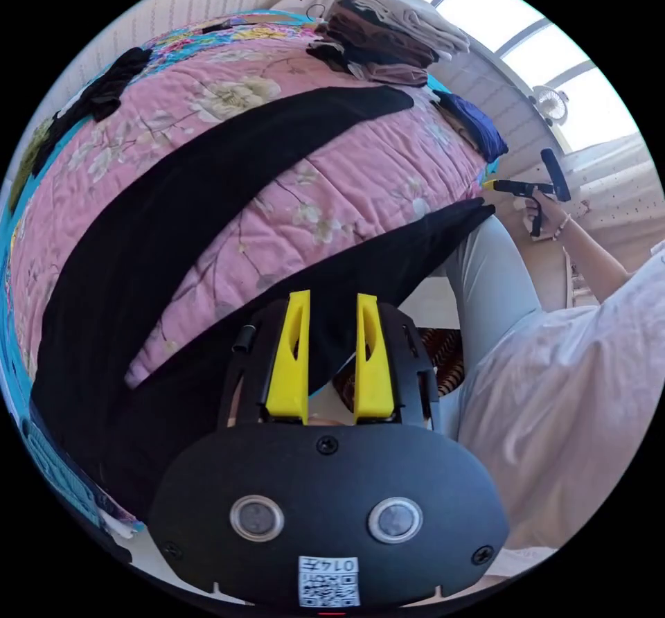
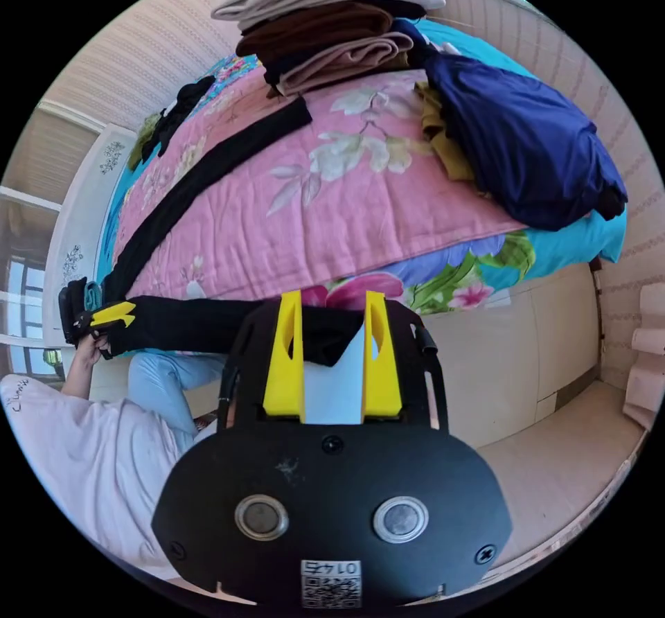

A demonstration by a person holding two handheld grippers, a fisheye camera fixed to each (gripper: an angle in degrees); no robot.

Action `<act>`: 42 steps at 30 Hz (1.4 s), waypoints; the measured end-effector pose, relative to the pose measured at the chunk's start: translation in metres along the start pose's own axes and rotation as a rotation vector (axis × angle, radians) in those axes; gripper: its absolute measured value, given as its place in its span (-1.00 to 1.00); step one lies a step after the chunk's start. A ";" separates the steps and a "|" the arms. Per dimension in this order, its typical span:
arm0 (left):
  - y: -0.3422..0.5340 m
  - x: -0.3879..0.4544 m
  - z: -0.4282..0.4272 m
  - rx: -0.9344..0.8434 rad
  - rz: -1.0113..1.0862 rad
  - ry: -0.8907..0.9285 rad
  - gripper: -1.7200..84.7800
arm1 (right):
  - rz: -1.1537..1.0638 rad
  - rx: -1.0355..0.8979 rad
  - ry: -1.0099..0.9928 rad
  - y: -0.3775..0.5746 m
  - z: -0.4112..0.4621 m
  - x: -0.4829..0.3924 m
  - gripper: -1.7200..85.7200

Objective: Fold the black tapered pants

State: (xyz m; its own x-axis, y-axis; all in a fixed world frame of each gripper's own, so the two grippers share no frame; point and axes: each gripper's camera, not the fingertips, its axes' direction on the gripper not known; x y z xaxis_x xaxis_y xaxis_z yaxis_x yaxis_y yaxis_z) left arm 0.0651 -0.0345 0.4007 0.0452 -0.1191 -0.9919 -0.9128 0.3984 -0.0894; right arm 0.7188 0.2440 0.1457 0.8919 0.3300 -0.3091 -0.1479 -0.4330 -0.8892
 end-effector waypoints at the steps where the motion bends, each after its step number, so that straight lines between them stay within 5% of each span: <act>1: -0.001 0.010 0.008 -0.015 0.025 -0.027 -0.72 | 0.008 -0.033 0.004 0.004 0.009 0.000 -0.68; 5: -0.013 0.021 0.039 -0.109 0.012 -0.185 -0.74 | 0.066 -0.131 0.046 0.001 0.039 0.008 -0.76; 10: -0.009 0.012 0.046 -0.145 -0.098 -0.116 -0.78 | 0.075 -0.062 0.006 0.011 0.014 0.009 -0.84; 17: 0.028 0.033 0.016 0.013 -0.032 -0.163 -0.97 | 0.038 0.112 -0.150 0.001 -0.049 0.011 -0.92; 22: 0.046 0.022 -0.028 0.159 -0.127 -0.125 -0.97 | 0.019 0.141 -0.165 -0.039 -0.060 0.010 -0.91; 32: 0.073 0.000 -0.023 0.116 -0.236 -0.109 -0.85 | 0.164 0.249 -0.055 -0.034 -0.021 0.044 -0.74; 42: 0.111 -0.029 0.003 -0.011 -0.317 -0.103 -0.83 | 0.331 0.213 -0.434 -0.002 0.039 0.083 -0.91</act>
State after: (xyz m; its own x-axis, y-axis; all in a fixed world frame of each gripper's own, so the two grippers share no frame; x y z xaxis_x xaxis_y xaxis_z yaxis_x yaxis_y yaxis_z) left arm -0.0361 0.0158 0.4192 0.3680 -0.1432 -0.9187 -0.8509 0.3464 -0.3949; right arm 0.7762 0.3050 0.1086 0.5334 0.5389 -0.6520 -0.5115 -0.4084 -0.7560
